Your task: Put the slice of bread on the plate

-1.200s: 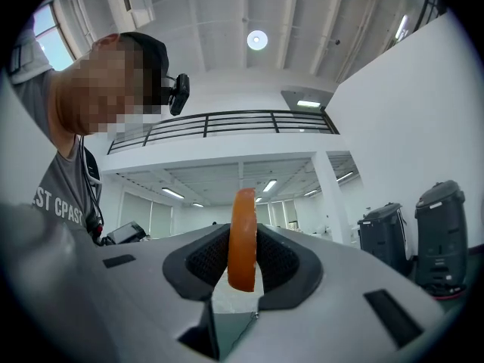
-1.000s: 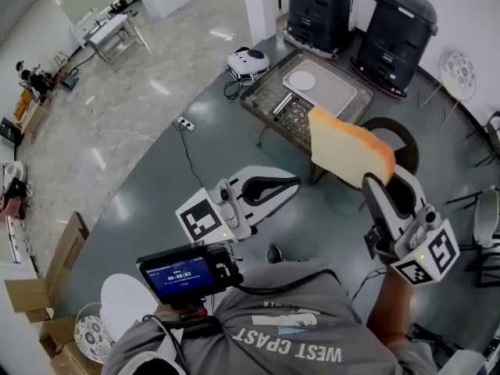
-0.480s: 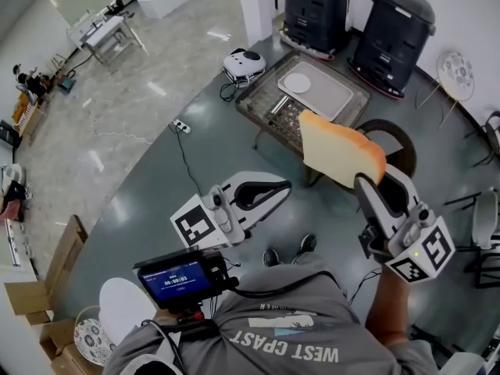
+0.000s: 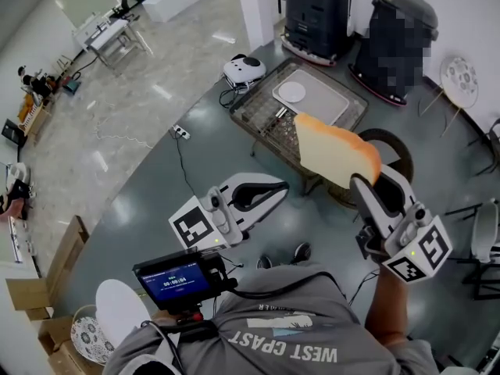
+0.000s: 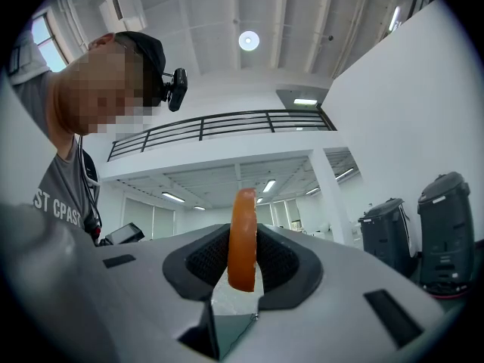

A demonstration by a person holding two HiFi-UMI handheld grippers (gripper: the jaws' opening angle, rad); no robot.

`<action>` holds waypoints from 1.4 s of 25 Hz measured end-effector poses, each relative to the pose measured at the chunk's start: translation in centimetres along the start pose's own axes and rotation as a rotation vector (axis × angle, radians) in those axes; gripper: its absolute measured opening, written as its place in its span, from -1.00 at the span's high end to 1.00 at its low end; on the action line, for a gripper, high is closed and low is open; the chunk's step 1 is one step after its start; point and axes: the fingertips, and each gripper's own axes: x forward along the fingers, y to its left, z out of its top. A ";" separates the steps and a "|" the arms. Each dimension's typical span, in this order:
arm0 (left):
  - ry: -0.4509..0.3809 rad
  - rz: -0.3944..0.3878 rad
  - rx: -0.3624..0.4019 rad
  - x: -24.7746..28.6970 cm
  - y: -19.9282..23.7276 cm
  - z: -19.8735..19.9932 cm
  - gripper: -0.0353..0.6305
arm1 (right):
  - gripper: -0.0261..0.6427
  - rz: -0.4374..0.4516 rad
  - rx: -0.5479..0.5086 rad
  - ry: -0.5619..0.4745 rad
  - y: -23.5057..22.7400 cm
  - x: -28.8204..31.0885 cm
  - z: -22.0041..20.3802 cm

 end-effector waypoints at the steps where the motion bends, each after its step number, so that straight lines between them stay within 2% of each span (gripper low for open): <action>1: 0.004 0.004 -0.004 0.7 0.2 -0.1 0.87 | 0.65 0.003 0.003 0.001 -0.6 -0.2 0.1; 10: -0.004 0.033 -0.003 5.2 2.2 -2.2 0.87 | 0.65 0.033 0.010 0.004 -6.1 -1.3 0.7; 17: 0.011 0.055 -0.025 8.2 3.8 -3.1 0.87 | 0.65 0.076 0.028 0.017 -8.6 -1.0 0.5; 22: 0.025 0.055 -0.037 8.2 4.6 -3.4 0.87 | 0.65 0.071 0.075 0.045 -10.0 0.4 -1.1; 35: 0.005 0.023 -0.027 5.1 9.7 -1.7 0.87 | 0.65 0.001 0.037 0.006 -10.7 5.4 -0.3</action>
